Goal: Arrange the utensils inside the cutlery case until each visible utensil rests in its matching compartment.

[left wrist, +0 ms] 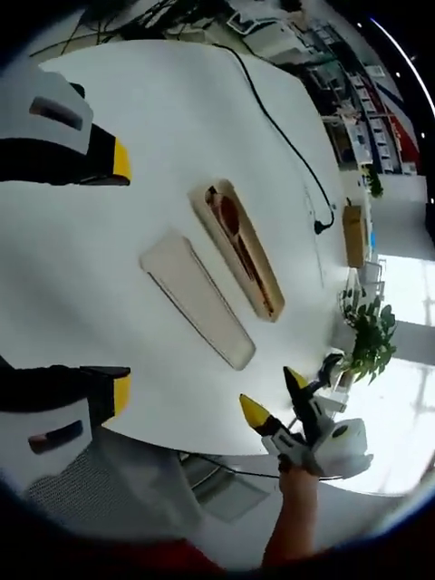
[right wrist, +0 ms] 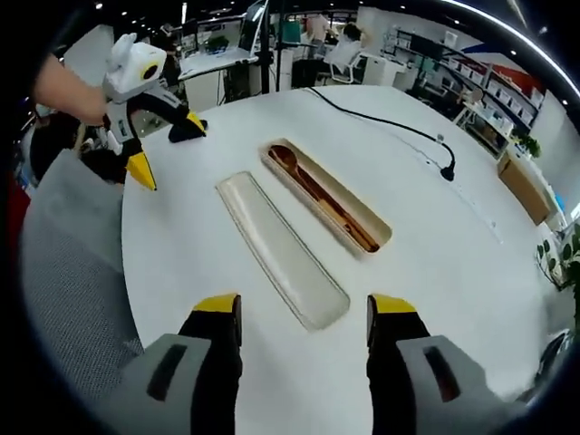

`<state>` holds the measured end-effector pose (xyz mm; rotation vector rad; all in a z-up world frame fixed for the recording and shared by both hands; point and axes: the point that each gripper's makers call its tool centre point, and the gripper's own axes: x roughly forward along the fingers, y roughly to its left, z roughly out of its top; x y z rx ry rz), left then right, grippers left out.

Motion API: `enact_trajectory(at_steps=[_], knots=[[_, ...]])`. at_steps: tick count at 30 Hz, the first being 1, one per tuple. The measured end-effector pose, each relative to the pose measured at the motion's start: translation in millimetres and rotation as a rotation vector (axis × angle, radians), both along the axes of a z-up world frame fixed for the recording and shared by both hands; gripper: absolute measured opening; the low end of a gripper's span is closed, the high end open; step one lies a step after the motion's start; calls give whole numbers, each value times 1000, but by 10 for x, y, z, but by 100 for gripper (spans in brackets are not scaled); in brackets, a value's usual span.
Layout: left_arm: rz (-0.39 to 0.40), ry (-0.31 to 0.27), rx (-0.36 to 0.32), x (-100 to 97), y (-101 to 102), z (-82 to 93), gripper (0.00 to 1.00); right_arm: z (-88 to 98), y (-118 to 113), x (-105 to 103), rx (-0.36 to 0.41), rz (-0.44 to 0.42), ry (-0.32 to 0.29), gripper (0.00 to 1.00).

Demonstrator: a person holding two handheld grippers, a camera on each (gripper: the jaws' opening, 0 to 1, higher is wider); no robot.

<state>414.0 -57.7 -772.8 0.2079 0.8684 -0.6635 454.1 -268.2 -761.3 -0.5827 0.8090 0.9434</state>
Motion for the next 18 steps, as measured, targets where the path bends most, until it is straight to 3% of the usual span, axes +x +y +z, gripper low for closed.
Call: enact_trajectory(at_steps=[4, 5, 9, 13, 18], knots=[[5, 8, 17, 59, -19, -90, 83, -117, -21, 61, -23, -34, 6, 55], [6, 7, 18, 64, -20, -97, 83, -142, -39, 76, -17, -86, 10, 55], [14, 11, 48, 75, -35, -213, 83, -231, 23, 68, 38, -127, 30, 64], [34, 4, 35, 90, -41, -210, 82, -225, 50, 66, 64, -136, 43, 62], [-29, -18, 57, 92, -123, -242, 76, -238, 24, 71, 39, -105, 29, 58]])
